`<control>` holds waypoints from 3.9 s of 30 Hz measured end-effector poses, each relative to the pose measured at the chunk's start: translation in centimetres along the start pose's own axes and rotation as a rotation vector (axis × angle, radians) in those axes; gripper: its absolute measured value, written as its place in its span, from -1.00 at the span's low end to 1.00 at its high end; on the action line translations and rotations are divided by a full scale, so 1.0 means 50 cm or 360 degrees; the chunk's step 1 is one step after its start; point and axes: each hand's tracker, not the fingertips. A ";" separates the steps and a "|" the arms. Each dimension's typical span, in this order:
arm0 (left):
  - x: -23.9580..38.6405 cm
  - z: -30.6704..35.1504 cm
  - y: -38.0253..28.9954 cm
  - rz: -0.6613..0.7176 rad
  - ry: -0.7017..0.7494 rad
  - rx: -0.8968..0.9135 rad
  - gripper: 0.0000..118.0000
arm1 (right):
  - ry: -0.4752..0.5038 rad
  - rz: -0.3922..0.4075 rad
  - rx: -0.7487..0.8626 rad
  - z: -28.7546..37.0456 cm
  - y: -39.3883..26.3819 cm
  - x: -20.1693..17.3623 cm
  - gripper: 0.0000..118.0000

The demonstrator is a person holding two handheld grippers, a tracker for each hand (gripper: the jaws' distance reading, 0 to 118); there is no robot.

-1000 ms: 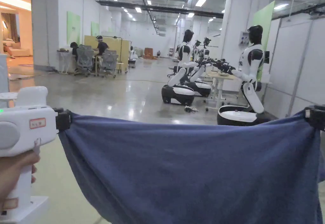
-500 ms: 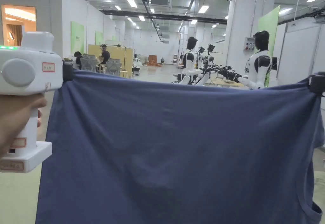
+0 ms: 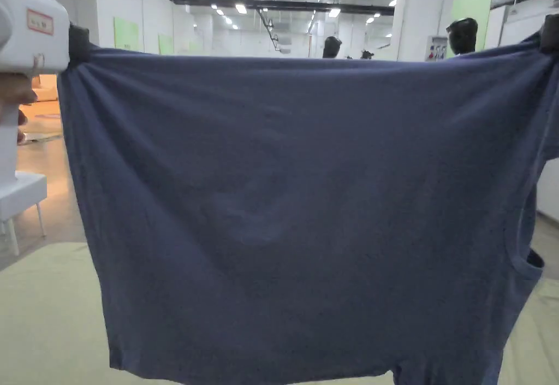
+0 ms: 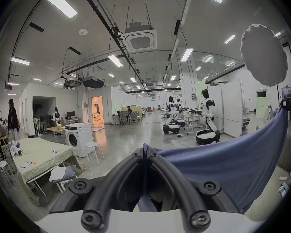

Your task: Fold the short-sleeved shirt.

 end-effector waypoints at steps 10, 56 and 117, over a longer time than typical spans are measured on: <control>0.097 -0.061 -0.173 0.0012 -0.0002 -0.0182 -0.98 | -0.0010 0.0077 -0.0096 -0.073 -0.168 -0.023 -0.94; -0.002 0.731 -0.997 -0.0018 -0.0396 -0.1100 -0.96 | 0.0278 -0.0008 -0.1097 0.882 -1.039 0.124 -0.84; 0.017 0.775 -0.942 0.0084 -0.0392 -0.0961 -0.98 | 0.0209 -0.0076 -0.0785 0.973 -0.931 0.064 -1.00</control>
